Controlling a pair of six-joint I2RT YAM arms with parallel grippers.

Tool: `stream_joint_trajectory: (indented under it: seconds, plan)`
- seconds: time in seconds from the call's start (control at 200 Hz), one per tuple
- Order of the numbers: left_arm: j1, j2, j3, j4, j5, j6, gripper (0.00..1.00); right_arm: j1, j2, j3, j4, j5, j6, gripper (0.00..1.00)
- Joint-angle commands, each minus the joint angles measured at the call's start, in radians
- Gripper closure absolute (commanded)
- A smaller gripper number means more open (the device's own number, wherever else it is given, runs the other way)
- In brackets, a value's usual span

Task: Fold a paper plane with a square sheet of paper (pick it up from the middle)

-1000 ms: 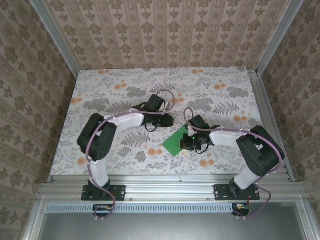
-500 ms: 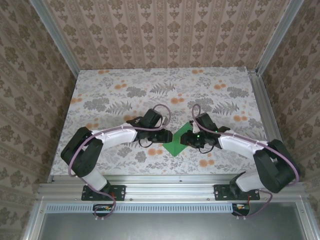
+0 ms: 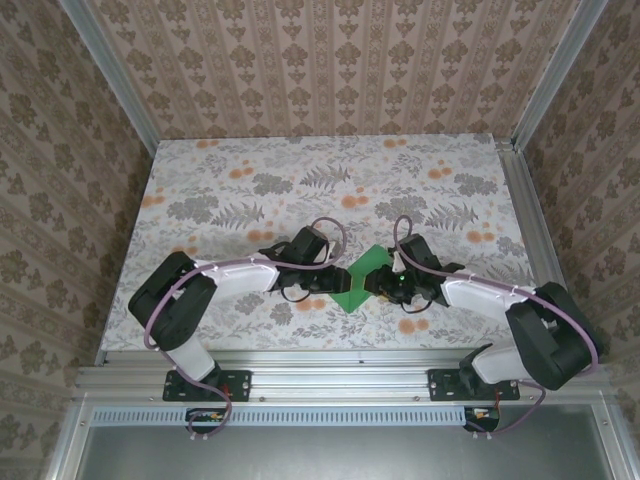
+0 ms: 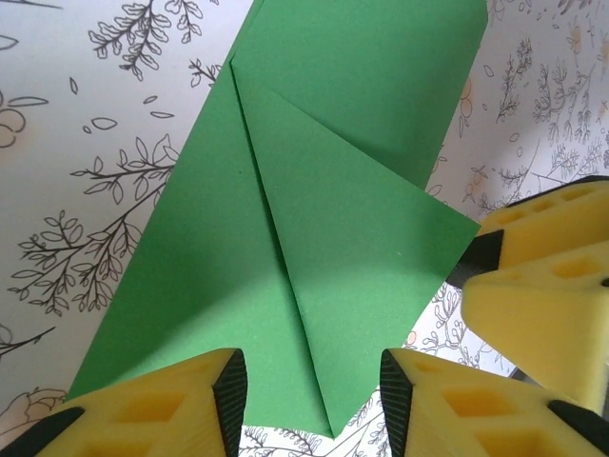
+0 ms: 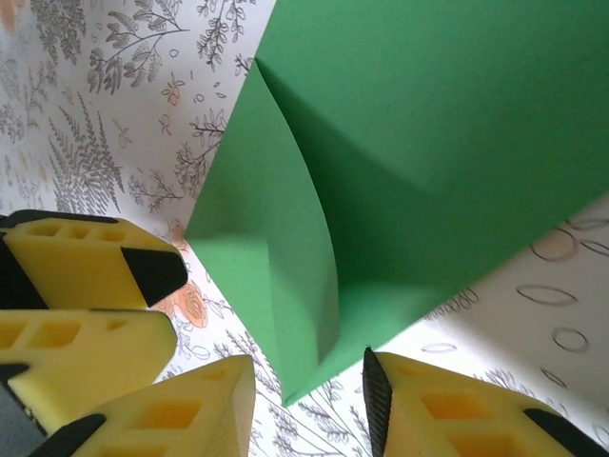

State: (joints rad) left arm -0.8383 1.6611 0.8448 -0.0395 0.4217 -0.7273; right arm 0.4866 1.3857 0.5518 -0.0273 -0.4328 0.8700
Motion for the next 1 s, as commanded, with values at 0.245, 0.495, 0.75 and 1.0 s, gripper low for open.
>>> stream_joint_trajectory:
  seconds: [0.245, 0.495, 0.75, 1.0]
  plan:
    - [0.007, -0.073, -0.048, -0.027, -0.009, -0.002, 0.47, 0.021, 0.153, 0.037, 0.175, -0.071, 0.056, 0.68]
    - [0.047, -0.181, -0.101, -0.011, 0.007, -0.034, 0.39, 0.04, 0.213, 0.053, 0.26, -0.089, 0.077, 0.88]
    - [0.126, -0.273, -0.187, 0.105, 0.078, -0.126, 0.37, 0.041, 0.122, 0.066, 0.272, -0.125, 0.048, 0.99]
    - [0.169, -0.38, -0.223, 0.181, 0.061, -0.213, 0.34, 0.046, 0.03, 0.063, 0.33, -0.181, 0.053, 1.0]
